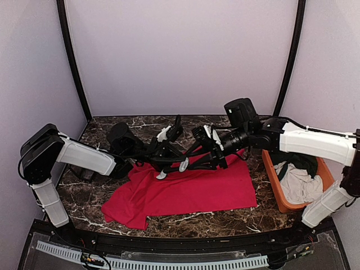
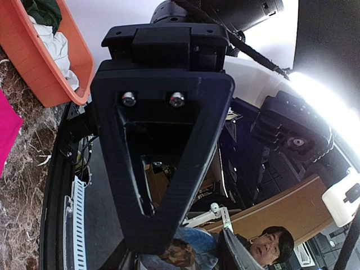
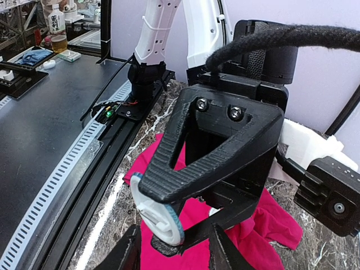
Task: Pin the brooch onto the clothing
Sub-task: Pass from the left arm to the right
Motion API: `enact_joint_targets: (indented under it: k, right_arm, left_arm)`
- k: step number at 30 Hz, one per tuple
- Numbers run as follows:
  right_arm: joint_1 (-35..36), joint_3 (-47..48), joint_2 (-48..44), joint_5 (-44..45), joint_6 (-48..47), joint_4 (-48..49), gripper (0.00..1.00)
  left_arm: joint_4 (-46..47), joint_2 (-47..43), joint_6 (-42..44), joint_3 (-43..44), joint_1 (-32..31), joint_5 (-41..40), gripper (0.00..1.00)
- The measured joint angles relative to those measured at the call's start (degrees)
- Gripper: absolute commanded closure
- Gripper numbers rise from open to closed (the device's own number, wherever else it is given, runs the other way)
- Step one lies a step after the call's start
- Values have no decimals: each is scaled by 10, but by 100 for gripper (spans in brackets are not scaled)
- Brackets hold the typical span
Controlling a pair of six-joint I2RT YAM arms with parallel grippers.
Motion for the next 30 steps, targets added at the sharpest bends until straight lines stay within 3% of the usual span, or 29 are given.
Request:
enact_joint_targets:
  k: [3,8,15,20,22,30]
  right_arm:
    - [0,12,11,-10,-3,-8,71]
    - [0,26,22,-26,-9,-29,73]
    - [0,27,23,-47,-16,-42,93]
    - [-3,30,24,-65,-15,-57,94]
    - [-3,32,26,-73,-15,-59,98]
    - [-3,33,31,-93,-13,-64,100]
  left_arm:
    - [0,0,0,0,-3,0,68]
    - [0,-2,0,-4,-5,0,68]
    - [0,-5,0,-9,-5,1,68]
    - [2,-6,0,-10,-8,2,67]
    - [4,-6,0,-10,-8,3,67]
    - [10,-9,0,-17,-9,4,52]
